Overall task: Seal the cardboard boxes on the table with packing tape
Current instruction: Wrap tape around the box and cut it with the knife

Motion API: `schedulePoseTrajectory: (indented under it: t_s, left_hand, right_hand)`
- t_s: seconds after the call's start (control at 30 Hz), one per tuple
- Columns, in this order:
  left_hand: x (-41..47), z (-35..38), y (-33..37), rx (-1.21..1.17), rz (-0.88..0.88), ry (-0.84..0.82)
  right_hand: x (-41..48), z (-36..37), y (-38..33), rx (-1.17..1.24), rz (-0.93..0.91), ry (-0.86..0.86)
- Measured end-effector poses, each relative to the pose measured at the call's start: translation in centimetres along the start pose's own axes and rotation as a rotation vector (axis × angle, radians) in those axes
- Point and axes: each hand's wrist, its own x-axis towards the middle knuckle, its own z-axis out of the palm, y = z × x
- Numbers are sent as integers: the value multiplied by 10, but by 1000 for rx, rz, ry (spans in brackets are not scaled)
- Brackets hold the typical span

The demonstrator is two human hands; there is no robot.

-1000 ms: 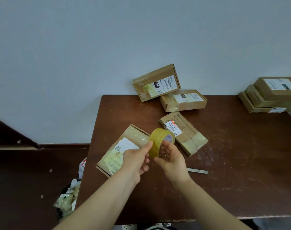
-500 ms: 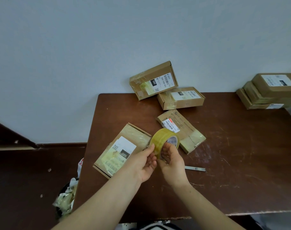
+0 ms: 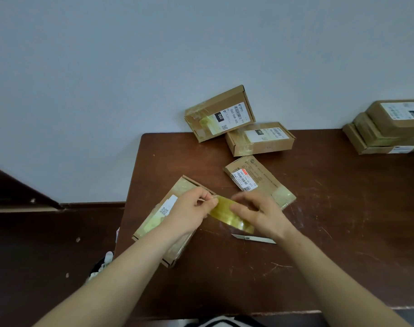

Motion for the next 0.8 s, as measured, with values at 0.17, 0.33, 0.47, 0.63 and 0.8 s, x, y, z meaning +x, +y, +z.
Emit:
schedulePoseTrajectory:
  t_s: [0.17,0.33,0.47,0.63,0.8]
  left_hand:
    - [15,-6,-3,96,-1,121]
    - [31,-8,-8,82,-70,130]
    - [51,-20,-3,-58,-148,142]
    - [73,-35,3,-31,-191,176]
    - [94,-62,-10,8,-212,244]
  right_hand:
    - [3,-1,-1,330,173,-189]
    - [15,0,0,456,226,-215]
    - [31,-10,1,327,229,-260]
    - [47,-21,1,250,190,-280]
    - [54,-25,9,307,270,-111]
